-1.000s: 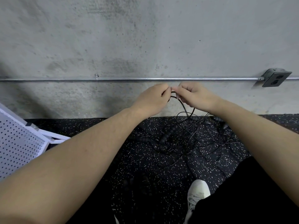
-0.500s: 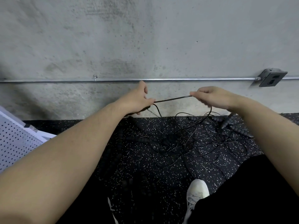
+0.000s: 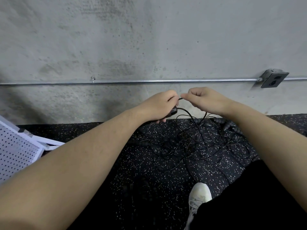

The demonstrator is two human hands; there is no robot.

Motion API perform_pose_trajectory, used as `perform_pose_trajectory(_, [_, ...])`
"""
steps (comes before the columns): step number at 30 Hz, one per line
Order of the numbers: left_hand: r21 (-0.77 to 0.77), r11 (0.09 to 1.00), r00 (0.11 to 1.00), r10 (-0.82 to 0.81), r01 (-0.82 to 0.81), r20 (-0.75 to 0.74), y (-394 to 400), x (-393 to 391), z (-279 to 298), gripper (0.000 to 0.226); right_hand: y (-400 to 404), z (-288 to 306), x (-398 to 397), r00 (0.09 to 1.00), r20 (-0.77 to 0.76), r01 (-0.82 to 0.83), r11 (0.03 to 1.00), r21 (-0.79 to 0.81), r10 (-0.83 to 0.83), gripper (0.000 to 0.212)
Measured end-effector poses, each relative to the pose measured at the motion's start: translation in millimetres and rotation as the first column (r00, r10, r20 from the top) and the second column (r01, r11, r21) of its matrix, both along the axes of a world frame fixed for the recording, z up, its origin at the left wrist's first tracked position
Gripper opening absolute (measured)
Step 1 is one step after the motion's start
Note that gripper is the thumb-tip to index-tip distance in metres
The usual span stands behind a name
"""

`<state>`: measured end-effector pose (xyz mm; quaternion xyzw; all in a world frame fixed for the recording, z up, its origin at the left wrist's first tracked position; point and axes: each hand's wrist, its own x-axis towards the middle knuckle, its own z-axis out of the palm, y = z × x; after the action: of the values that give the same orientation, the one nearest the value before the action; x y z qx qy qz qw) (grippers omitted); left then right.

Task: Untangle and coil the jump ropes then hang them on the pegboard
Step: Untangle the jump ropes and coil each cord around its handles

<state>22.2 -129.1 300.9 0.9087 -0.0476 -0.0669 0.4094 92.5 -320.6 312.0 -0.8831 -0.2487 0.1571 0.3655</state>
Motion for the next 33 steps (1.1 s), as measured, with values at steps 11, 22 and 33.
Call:
perform_pose_trajectory(11, [-0.006,0.987,0.986,0.158,-0.158,0.057,24.6,11.2,-2.9,0.022,-45.1,-18.5,14.3,0.958,-0.288,-0.036,0.989,-0.141,-0.006,0.074])
perform_pose_trajectory(22, [0.063,0.974,0.970,0.225,-0.219,-0.096,24.1,16.3,-17.3,0.025,-57.2,2.8,18.1,0.964,0.040,0.254,0.952,0.169,-0.264,0.049])
perform_pose_trajectory(33, [-0.018,1.000,0.997,-0.019,0.020,0.078,-30.0,6.9,-10.3,0.030,-25.5,2.6,-5.8,0.993,0.087,0.071,0.997,0.036,-0.074,0.043])
